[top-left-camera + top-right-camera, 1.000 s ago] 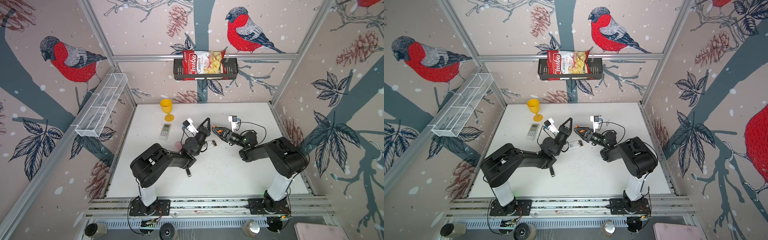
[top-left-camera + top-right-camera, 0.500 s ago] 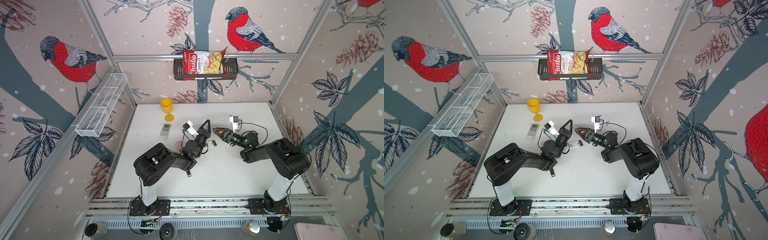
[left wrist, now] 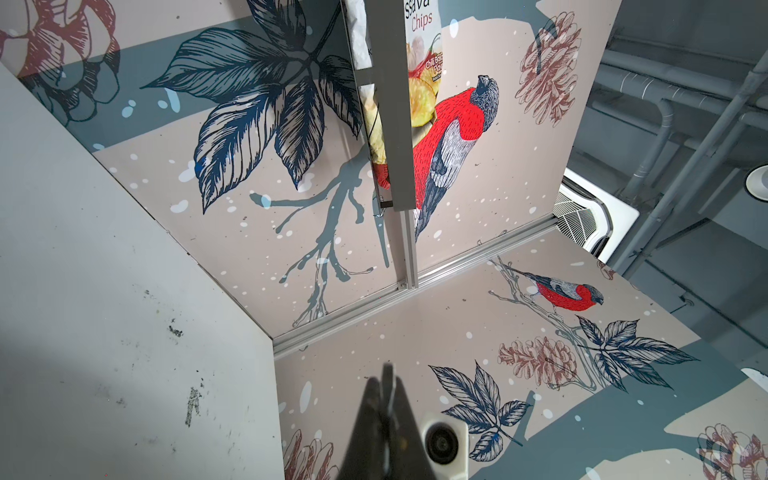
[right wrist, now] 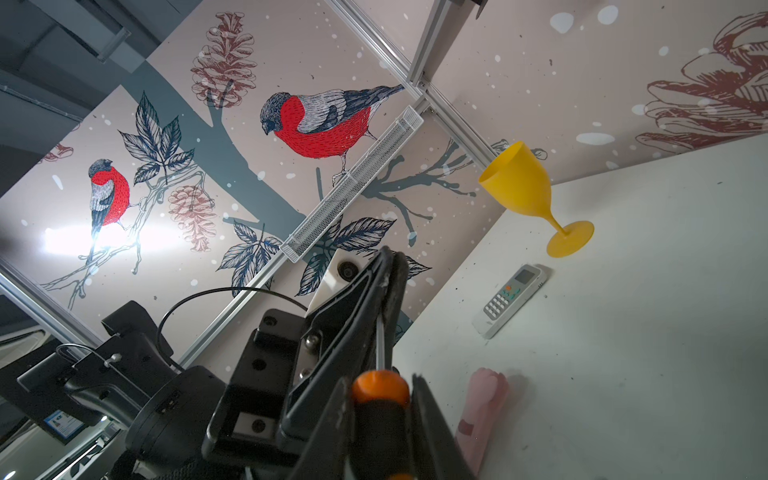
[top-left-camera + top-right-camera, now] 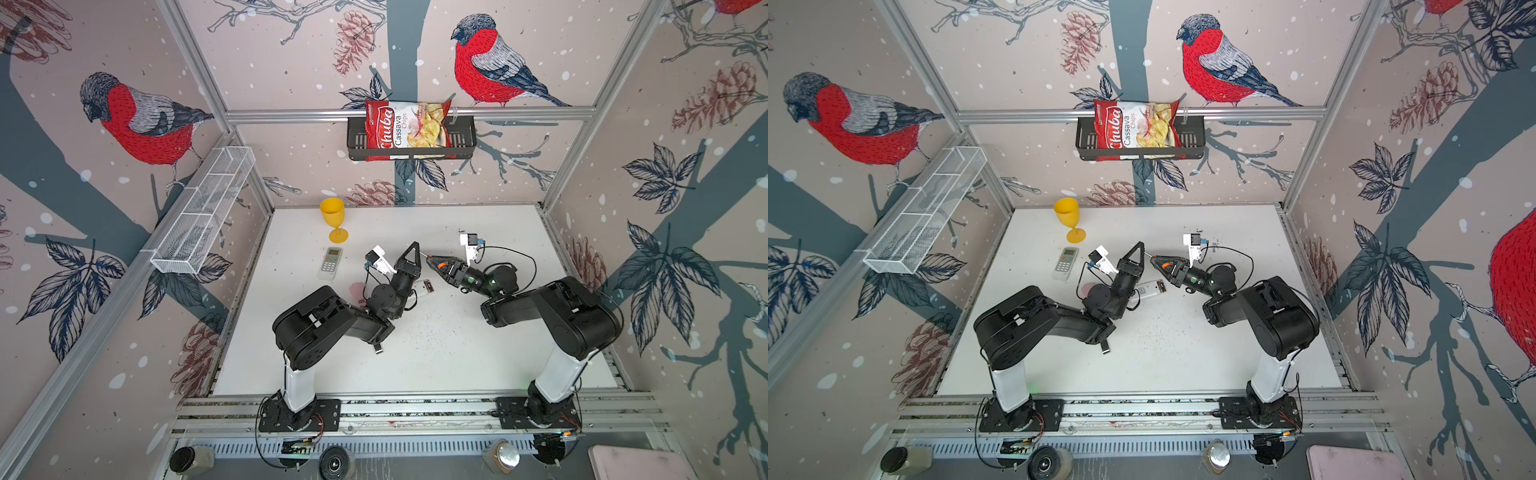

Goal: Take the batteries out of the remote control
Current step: 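Lower the screwdriver toward the opened remote with the right gripper while the left gripper descends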

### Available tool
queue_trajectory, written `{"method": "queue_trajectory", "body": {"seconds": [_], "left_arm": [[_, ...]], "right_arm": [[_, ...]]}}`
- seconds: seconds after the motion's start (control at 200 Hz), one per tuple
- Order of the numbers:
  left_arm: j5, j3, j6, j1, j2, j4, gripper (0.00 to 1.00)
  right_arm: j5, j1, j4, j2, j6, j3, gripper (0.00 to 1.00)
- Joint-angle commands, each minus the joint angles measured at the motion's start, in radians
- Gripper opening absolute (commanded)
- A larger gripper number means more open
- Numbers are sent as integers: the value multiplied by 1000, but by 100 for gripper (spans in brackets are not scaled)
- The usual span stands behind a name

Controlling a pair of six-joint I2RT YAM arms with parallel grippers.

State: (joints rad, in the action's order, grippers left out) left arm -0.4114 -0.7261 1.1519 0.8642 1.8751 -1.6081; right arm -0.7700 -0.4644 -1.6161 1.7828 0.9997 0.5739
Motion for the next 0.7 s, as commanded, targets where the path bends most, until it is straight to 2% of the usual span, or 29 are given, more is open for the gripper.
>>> {"method": "queue_trajectory", "body": {"seconds": [0.0,0.11,0.13,0.155,0.16,0.165,0.17,0.175,0.19,0.205,0.28,0.34,0.465,0.52,0.575,0.63,0.69], "left_arm": [[78,9,-32,13,1,9,0],[88,16,-64,13,-13,24,0],[94,19,-76,13,-16,22,8],[106,23,-99,13,-22,20,26],[109,23,-105,12,-24,21,35],[112,23,-110,13,-25,21,39],[116,23,-116,13,-27,21,54],[120,24,-122,13,-29,21,65],[128,26,-138,12,-36,27,90],[136,27,-155,12,-46,38,97],[140,33,-213,12,-121,184,98],[126,40,-265,12,-197,299,98],[74,111,-372,9,-323,410,98],[69,120,-404,-1,-377,512,98],[78,113,-449,-12,-419,625,97],[92,99,-504,-20,-450,728,96],[103,77,-567,-29,-471,840,96]], "right_arm": [[44,4,-249,-4,-3,1,10],[40,14,-249,-1,-4,-3,5],[37,18,-249,-1,-1,-4,4],[32,22,-249,-2,0,-5,3],[31,23,-249,-2,0,-6,3],[30,24,-250,-1,2,-6,3],[29,26,-250,-2,3,-6,2],[28,27,-249,-3,4,-6,2],[26,31,-249,-3,6,-8,2],[21,36,-249,-5,10,-9,1],[4,64,-219,-14,19,-14,1],[-18,88,-121,-32,4,-8,1],[-55,129,76,-104,-64,-14,0],[-67,140,267,-161,-156,-3,1],[-58,143,537,-230,-293,29,0],[-7,138,872,-300,-492,89,0],[59,128,1127,-352,-642,150,0]]}}
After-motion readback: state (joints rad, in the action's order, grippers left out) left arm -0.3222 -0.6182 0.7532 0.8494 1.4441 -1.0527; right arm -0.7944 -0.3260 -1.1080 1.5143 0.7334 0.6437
